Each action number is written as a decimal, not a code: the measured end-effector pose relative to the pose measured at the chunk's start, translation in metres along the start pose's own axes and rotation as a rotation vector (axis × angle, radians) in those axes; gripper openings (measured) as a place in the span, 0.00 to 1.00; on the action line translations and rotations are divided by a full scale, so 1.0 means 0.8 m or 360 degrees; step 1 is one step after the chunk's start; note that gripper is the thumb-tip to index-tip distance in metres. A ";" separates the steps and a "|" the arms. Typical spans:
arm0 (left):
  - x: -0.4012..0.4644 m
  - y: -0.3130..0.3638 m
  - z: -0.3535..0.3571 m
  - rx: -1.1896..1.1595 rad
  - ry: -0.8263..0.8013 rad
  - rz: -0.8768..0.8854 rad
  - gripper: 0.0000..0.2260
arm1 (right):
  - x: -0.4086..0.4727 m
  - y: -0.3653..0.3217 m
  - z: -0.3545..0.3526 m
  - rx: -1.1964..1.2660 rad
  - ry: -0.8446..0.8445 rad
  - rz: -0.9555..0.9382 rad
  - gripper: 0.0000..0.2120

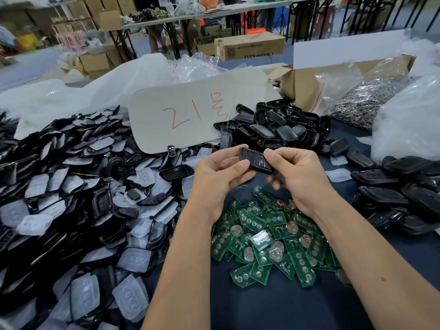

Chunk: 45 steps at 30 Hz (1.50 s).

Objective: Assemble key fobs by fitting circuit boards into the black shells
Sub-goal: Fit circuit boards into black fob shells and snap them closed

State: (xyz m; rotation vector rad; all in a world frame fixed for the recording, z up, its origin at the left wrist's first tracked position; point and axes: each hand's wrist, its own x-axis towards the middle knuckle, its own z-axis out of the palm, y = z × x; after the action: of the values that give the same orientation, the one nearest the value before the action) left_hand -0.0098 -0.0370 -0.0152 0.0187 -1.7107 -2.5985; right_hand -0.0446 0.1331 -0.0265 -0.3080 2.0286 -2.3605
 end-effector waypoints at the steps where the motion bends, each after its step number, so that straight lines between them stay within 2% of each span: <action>1: 0.001 -0.001 0.000 0.0002 0.0013 0.0005 0.13 | 0.000 0.000 0.000 -0.0054 0.0019 -0.0034 0.12; 12: 0.003 -0.006 -0.001 0.0010 0.0029 0.0051 0.14 | -0.002 -0.004 0.000 -0.0243 0.0081 -0.0135 0.11; 17: 0.003 -0.014 0.010 0.0664 0.0261 0.0312 0.16 | -0.002 -0.011 -0.008 -0.0750 0.0104 -0.0322 0.09; 21: 0.004 -0.012 0.022 0.0869 0.0319 0.0438 0.17 | -0.007 -0.024 -0.020 -0.0773 0.0139 -0.0349 0.05; 27: 0.012 -0.026 0.079 0.1023 0.0291 0.0214 0.14 | -0.024 -0.051 -0.069 -0.1058 0.0270 -0.0308 0.09; 32: 0.028 -0.051 0.160 0.0659 0.0185 -0.0254 0.12 | -0.025 -0.085 -0.131 -0.1424 0.0464 -0.0127 0.10; 35: 0.030 -0.065 0.200 0.0565 0.0070 -0.0392 0.08 | -0.024 -0.095 -0.165 -0.1588 0.0639 0.0020 0.08; 41: 0.032 -0.080 0.231 0.0598 -0.0020 -0.0392 0.05 | -0.025 -0.101 -0.186 -0.1756 0.0911 0.0124 0.04; 45: 0.030 -0.072 0.207 0.0958 0.0104 -0.0190 0.05 | -0.021 -0.098 -0.160 -0.1779 0.0990 -0.0091 0.02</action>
State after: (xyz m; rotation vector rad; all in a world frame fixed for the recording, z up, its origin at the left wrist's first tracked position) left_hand -0.0391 0.1372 -0.0024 0.2210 -2.4493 -2.0142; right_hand -0.0395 0.2730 0.0301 0.4499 3.4512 -1.1183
